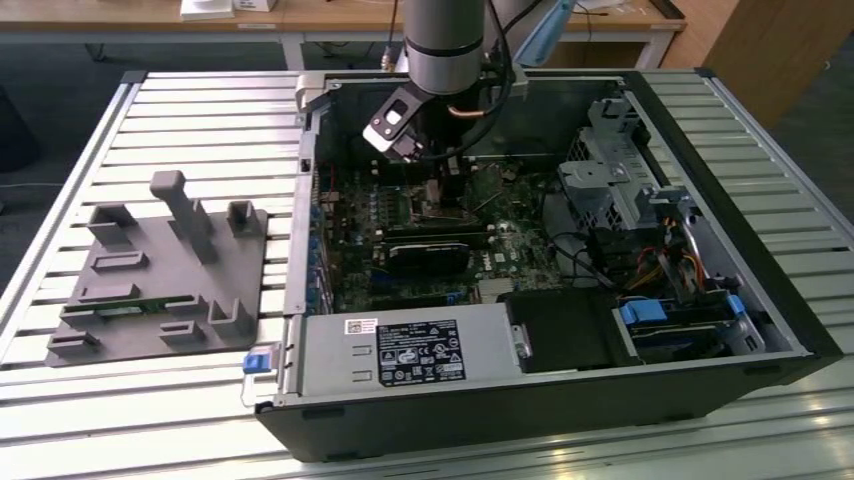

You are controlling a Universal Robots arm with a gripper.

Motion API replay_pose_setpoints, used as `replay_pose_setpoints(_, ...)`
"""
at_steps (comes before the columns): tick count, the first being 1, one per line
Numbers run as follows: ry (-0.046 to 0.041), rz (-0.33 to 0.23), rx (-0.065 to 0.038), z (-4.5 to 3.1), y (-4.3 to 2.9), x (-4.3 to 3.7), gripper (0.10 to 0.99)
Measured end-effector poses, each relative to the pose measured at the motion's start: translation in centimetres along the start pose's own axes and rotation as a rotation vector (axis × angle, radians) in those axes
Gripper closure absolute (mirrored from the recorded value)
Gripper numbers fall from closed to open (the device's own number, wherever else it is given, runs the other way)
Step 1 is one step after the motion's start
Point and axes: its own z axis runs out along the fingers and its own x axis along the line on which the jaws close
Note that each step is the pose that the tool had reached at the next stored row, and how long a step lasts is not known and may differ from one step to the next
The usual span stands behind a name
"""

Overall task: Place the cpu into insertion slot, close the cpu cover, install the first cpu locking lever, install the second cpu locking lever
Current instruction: 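Place the cpu into insertion slot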

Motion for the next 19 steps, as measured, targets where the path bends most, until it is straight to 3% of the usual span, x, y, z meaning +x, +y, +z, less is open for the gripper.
replay_pose_setpoints(10,-0.0001,0.003,0.0,1.14,-0.26,0.08,0.545)
replay_pose_setpoints(19,-0.002,0.022,0.0,1.69,-0.43,0.13,0.545)
